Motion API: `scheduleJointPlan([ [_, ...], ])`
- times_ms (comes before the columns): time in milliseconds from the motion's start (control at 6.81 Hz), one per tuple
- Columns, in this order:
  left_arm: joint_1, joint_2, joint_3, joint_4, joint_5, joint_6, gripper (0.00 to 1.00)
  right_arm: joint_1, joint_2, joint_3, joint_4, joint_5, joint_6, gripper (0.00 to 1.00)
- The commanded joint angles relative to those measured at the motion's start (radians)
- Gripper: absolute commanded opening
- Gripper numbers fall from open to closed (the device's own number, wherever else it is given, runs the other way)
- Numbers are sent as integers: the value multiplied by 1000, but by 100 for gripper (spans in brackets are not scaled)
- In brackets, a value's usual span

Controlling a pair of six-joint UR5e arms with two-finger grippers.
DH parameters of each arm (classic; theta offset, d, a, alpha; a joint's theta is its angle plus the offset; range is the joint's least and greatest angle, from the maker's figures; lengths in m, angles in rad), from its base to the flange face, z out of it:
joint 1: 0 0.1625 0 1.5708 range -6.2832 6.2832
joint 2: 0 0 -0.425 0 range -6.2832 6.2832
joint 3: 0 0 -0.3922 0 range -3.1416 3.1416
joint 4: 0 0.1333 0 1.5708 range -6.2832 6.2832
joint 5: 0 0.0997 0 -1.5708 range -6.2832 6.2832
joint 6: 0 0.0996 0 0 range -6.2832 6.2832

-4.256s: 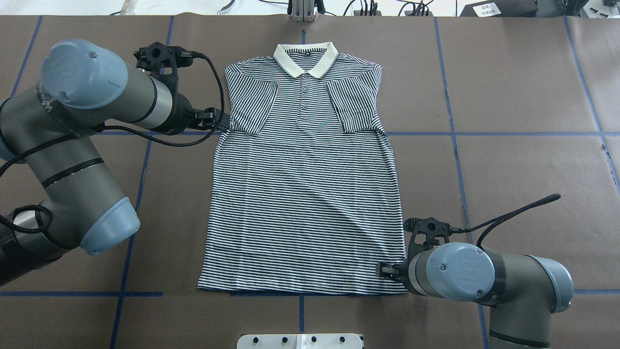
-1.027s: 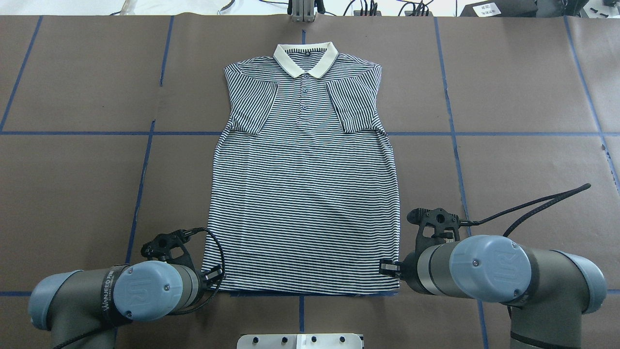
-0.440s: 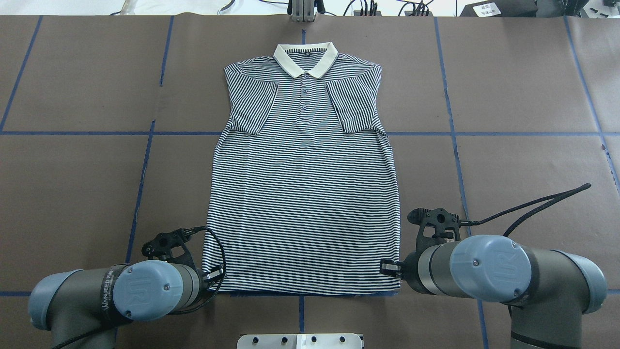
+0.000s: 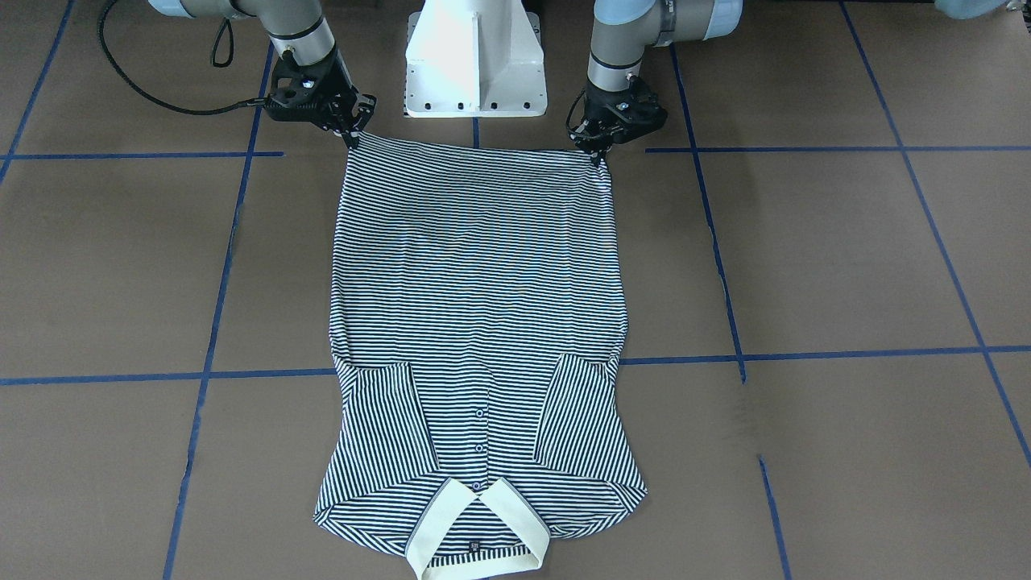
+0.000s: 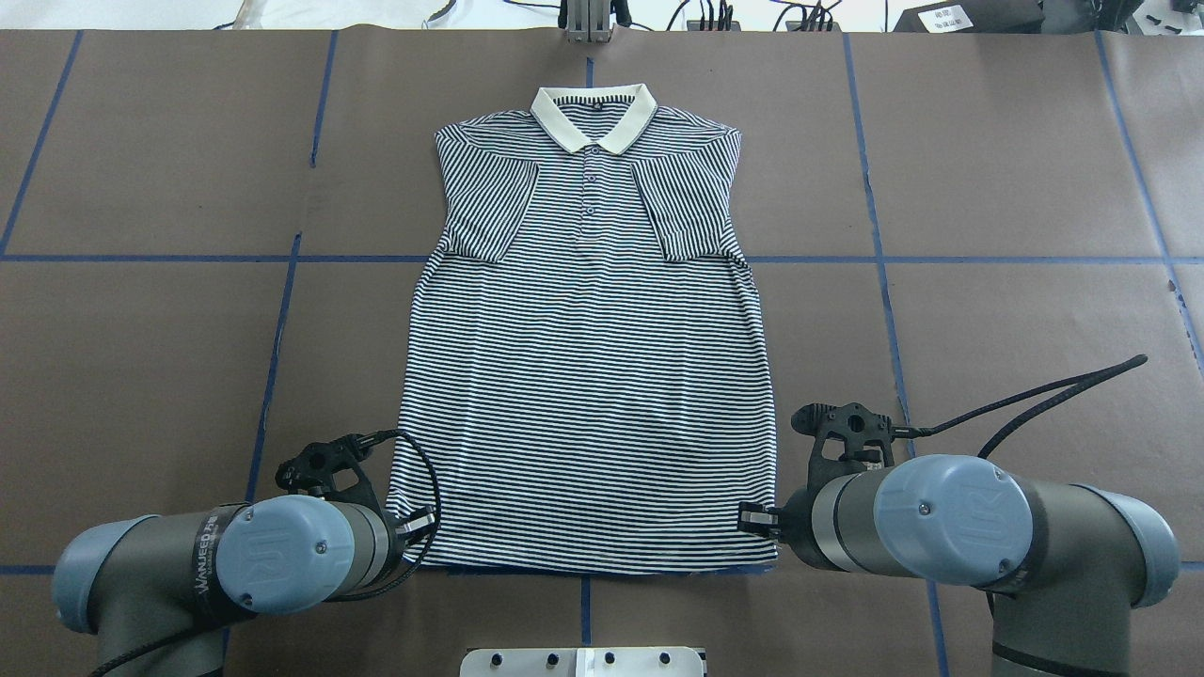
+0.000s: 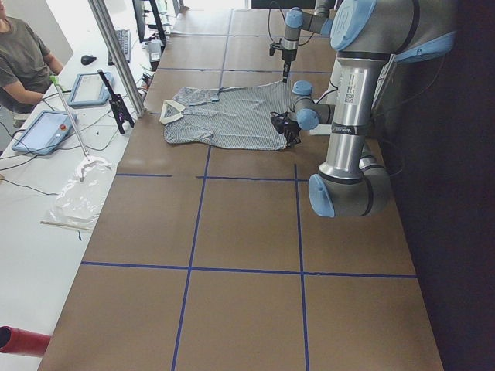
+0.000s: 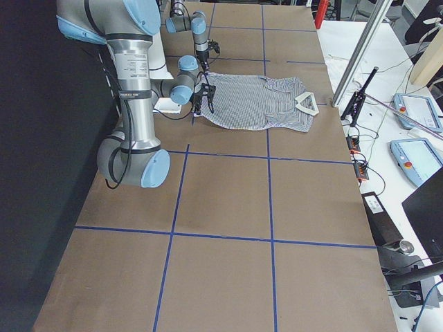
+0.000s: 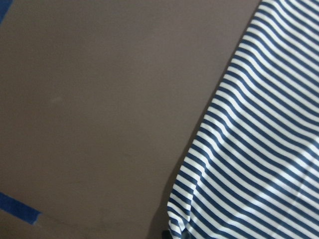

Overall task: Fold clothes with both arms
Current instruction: 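Grasp the hem corners with both grippers, then lift the hem and fold it toward the collar with both grippers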

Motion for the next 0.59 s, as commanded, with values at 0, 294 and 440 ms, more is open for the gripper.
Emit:
scheduleJointPlan([
  [0, -8, 1, -85, 38, -3, 1, 0, 25, -7, 39, 0, 81, 1, 0],
  [294, 24, 4, -231, 166, -6, 1, 0, 25, -59, 135, -6, 202, 7, 0],
  [440, 94, 15, -308, 197, -4, -5, 0, 28, -120, 209, -5, 288, 7, 0],
])
